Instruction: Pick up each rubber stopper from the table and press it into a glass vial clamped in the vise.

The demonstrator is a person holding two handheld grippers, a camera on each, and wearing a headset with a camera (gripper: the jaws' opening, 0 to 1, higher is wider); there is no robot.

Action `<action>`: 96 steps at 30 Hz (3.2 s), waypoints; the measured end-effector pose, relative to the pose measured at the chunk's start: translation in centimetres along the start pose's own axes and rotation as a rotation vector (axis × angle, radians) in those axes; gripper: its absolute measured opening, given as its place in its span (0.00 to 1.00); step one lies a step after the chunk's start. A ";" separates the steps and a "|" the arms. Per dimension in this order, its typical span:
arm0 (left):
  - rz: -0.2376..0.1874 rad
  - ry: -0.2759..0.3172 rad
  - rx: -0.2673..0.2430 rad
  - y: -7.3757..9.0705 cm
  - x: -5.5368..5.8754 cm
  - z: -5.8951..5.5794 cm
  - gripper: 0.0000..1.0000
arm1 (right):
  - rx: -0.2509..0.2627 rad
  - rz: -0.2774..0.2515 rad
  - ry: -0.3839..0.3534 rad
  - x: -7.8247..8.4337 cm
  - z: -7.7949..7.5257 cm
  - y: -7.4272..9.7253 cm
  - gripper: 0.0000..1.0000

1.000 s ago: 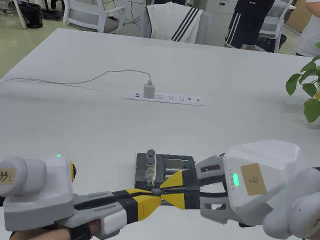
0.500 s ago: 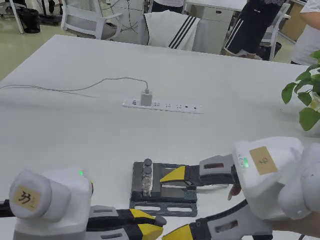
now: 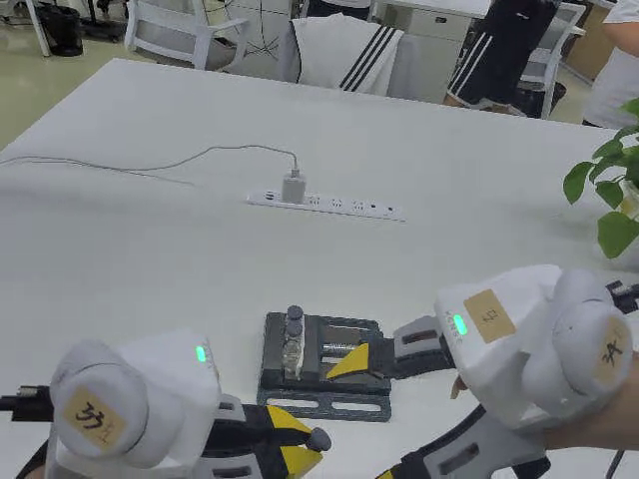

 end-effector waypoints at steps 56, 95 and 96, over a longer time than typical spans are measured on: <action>0.032 -0.102 0.018 -0.1 -0.6 0.0 0.03 | -0.068 0.052 -0.029 0.4 -1.4 -1.6 0.07; -0.090 0.050 -0.264 2.5 2.3 2.6 0.68 | -0.060 0.186 -0.015 2.6 -4.4 -2.5 0.06; -0.087 0.055 -0.272 2.7 2.4 2.7 0.71 | -0.061 0.192 -0.015 2.7 -4.7 -2.5 0.06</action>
Point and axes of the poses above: the centre of the closed fingertips' face, and the gripper's own axes: y roughly backward along the fingers, z roughly to its left, x roughly out of its underside, the point moved 8 cm from there along y, roughly backward along the fingers, and after that the axes turned 11 degrees about -z, right-handed, at the moved point
